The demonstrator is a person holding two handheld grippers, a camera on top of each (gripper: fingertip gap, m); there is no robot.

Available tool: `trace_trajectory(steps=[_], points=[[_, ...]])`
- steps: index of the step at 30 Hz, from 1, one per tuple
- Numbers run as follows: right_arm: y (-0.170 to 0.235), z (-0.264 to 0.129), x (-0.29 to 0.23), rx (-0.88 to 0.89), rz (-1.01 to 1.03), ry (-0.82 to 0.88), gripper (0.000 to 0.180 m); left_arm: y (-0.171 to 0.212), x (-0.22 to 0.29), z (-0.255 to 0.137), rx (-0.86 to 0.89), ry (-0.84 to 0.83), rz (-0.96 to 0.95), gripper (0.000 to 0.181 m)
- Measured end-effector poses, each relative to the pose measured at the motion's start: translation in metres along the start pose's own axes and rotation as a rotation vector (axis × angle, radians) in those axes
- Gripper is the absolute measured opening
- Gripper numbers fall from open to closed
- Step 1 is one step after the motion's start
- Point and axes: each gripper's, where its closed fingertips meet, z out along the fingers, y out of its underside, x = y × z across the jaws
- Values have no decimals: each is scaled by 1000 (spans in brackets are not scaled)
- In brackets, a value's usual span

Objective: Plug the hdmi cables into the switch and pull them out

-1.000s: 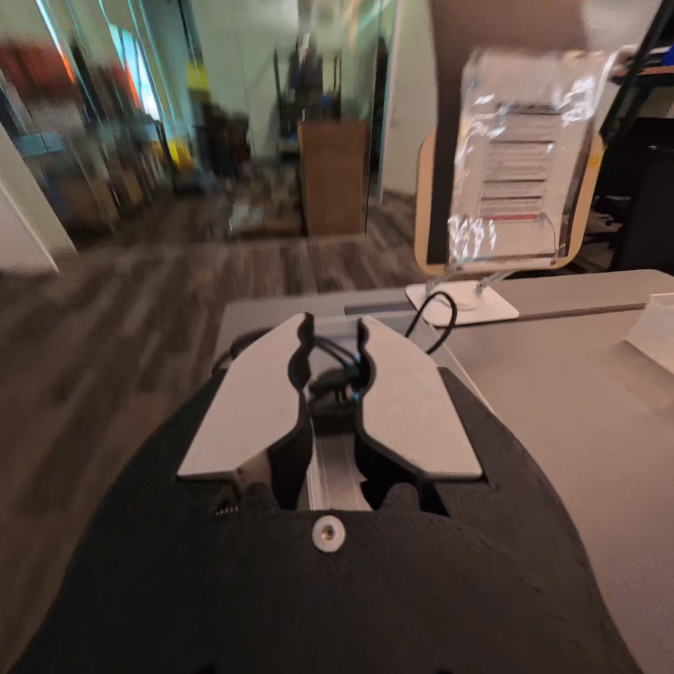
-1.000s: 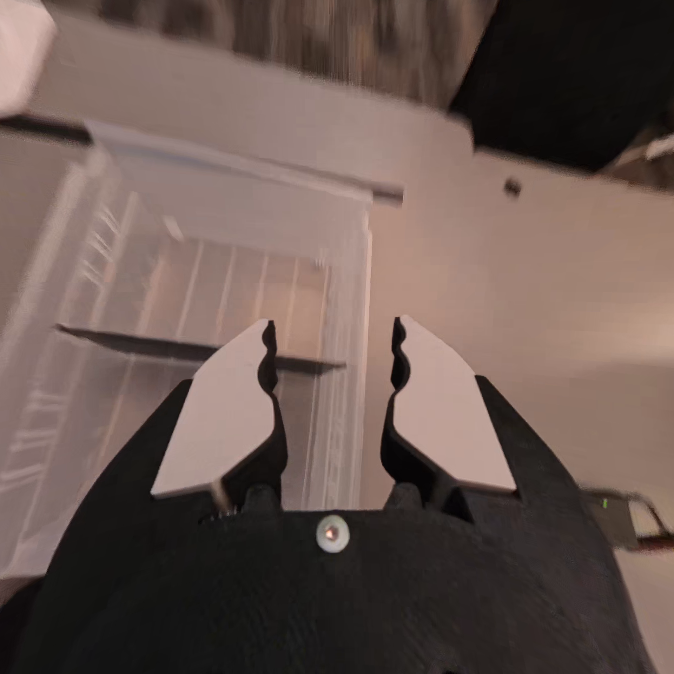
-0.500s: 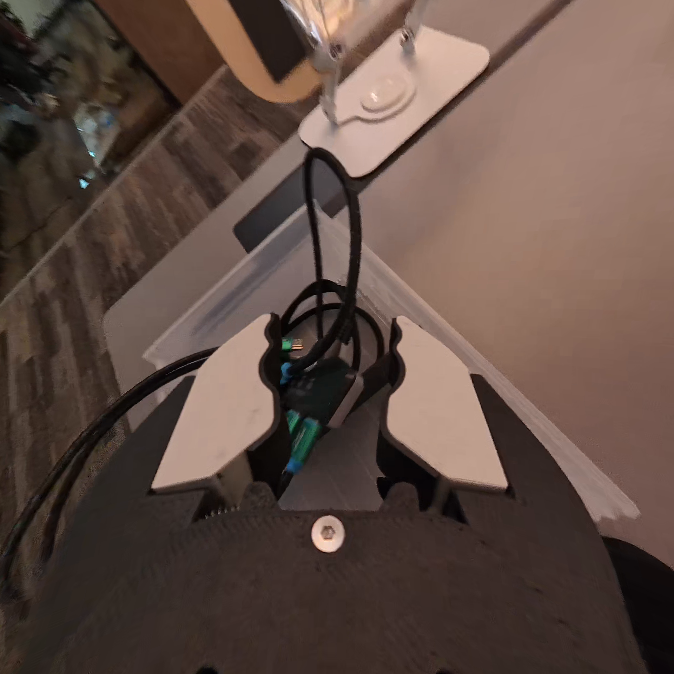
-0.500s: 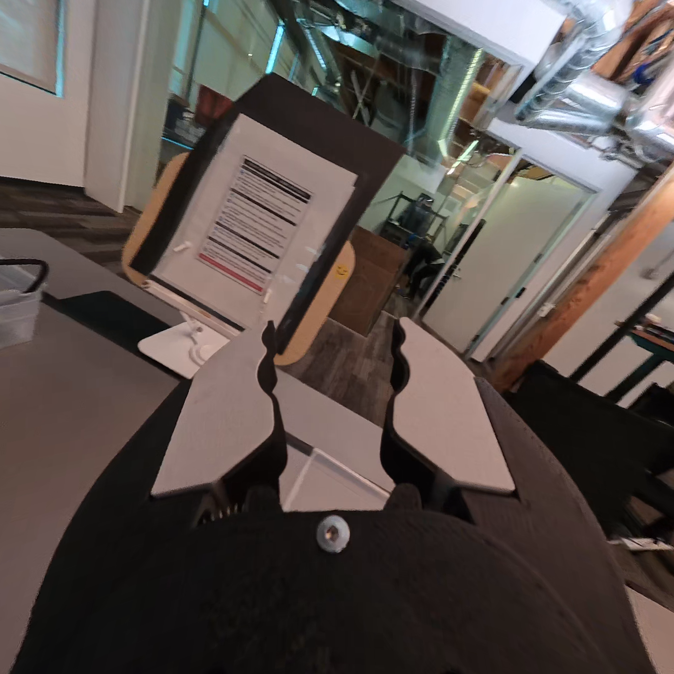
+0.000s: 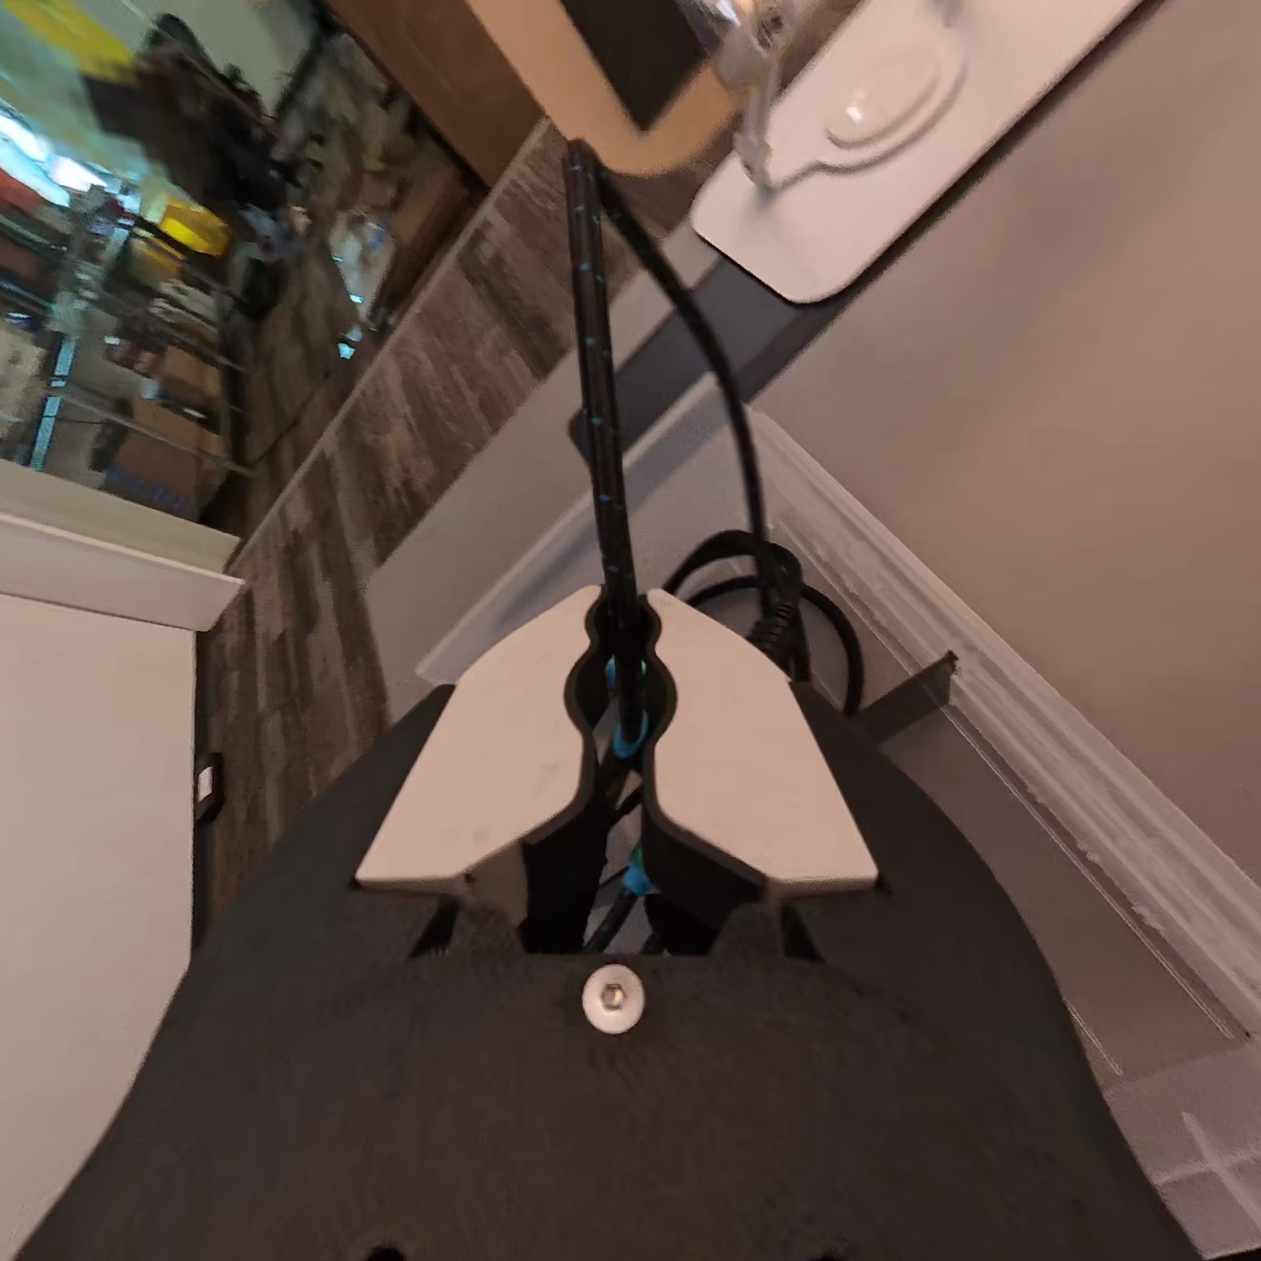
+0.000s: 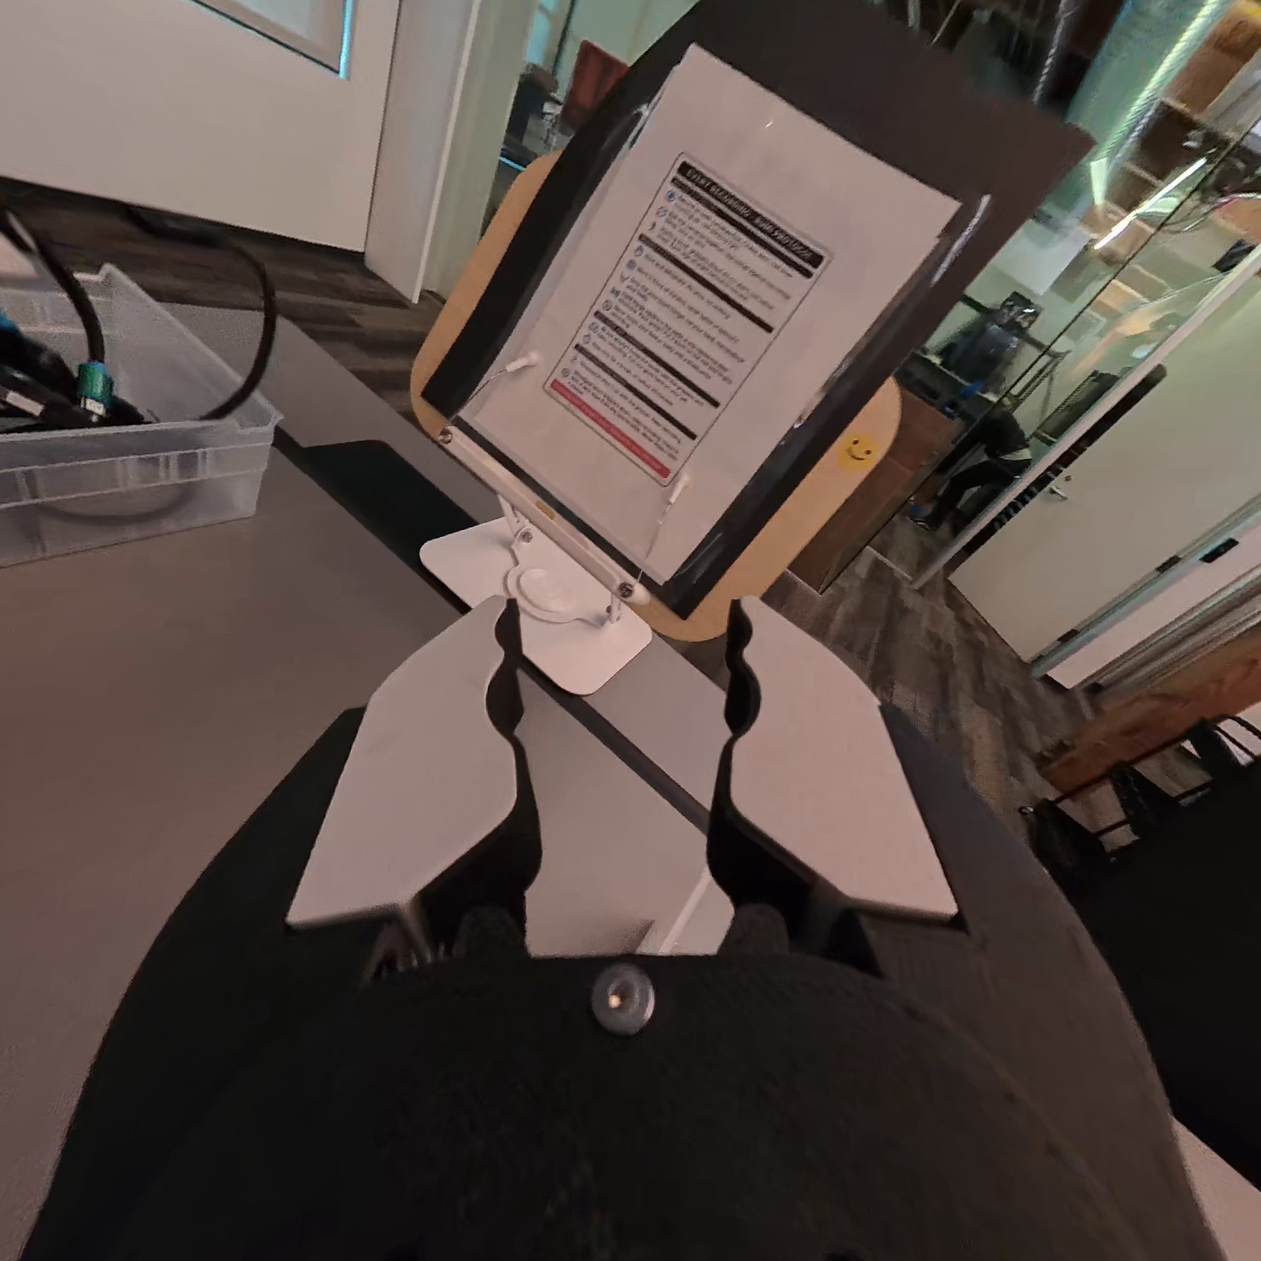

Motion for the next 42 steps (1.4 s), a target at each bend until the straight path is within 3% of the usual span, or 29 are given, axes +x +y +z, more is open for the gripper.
trace_trajectory(steps=[1,6,10,13,17,23,27,31,37,42], points=[[2,2,-4,-12,-11,-10,58,-6,-7,-9,28,-27,-14,5],[8,13,-29,-58,-69,-66,58,-38,-38,-59,192,-211,-55,4],[8,23,-52,-80,-120,-98,56,-71,-37,-101,345,-258,-49,4],[-1,26,-82,-45,-110,-197,54,-94,-20,-128,416,-205,-47,3],[-31,4,-146,120,-54,-546,48,-130,17,-165,559,-73,-49,3],[-48,-13,-150,291,109,-728,41,-172,80,-207,760,194,-48,3],[-25,-3,-175,257,162,-893,41,-185,108,-216,815,326,-52,3],[-44,-11,-209,369,224,-1010,48,-188,119,-207,774,347,-59,3],[-56,1,-241,339,327,-961,51,-191,129,-197,741,339,-60,3],[-51,14,-235,343,373,-890,50,-192,126,-196,739,323,-106,3]])
